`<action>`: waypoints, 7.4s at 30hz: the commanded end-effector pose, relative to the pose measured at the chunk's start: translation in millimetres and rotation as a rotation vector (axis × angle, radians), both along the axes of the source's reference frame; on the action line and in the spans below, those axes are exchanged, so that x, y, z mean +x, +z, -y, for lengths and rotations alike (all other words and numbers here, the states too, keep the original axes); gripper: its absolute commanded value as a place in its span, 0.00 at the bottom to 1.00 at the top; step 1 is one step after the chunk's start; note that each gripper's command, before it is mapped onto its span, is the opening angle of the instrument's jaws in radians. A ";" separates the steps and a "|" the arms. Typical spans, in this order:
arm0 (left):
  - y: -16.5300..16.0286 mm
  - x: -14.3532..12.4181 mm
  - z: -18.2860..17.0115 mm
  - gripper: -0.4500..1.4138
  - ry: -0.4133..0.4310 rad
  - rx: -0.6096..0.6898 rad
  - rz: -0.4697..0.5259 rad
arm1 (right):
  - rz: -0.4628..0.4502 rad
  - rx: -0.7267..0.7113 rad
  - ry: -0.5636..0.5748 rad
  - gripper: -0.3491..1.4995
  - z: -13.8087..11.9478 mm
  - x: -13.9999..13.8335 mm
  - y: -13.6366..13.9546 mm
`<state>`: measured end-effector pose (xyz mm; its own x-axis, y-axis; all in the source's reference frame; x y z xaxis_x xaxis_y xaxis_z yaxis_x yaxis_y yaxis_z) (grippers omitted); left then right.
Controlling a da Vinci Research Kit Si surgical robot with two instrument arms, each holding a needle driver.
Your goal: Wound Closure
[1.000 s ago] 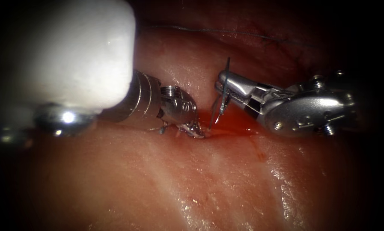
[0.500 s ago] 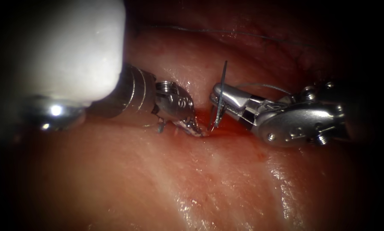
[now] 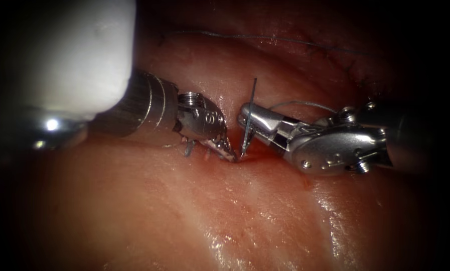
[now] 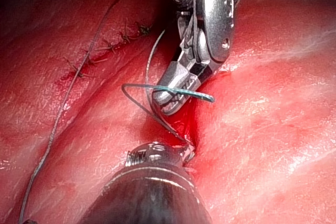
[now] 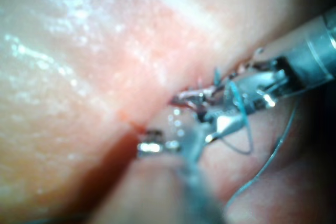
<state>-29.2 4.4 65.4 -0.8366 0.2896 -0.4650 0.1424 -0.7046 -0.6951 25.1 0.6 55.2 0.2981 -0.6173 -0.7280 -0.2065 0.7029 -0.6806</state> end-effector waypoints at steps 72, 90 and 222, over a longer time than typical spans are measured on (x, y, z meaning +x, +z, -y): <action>-5.7 -0.1 5.7 0.07 -0.136 -0.074 0.042 | -0.252 0.497 -0.280 0.00 -4.4 -0.9 1.7; -4.2 -1.0 6.0 0.08 -0.142 -0.085 0.036 | -0.266 0.667 -0.216 0.00 -6.8 -0.5 1.0; -1.8 0.5 5.1 0.09 -0.151 -0.076 0.024 | -0.453 1.521 -0.236 0.00 -7.9 0.3 1.0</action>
<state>-28.2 -0.1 63.0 -0.7749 0.3732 -0.5102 0.0455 -0.7721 -0.6339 24.8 8.6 55.8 -0.0911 0.7546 -0.6498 0.0257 0.6541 0.7560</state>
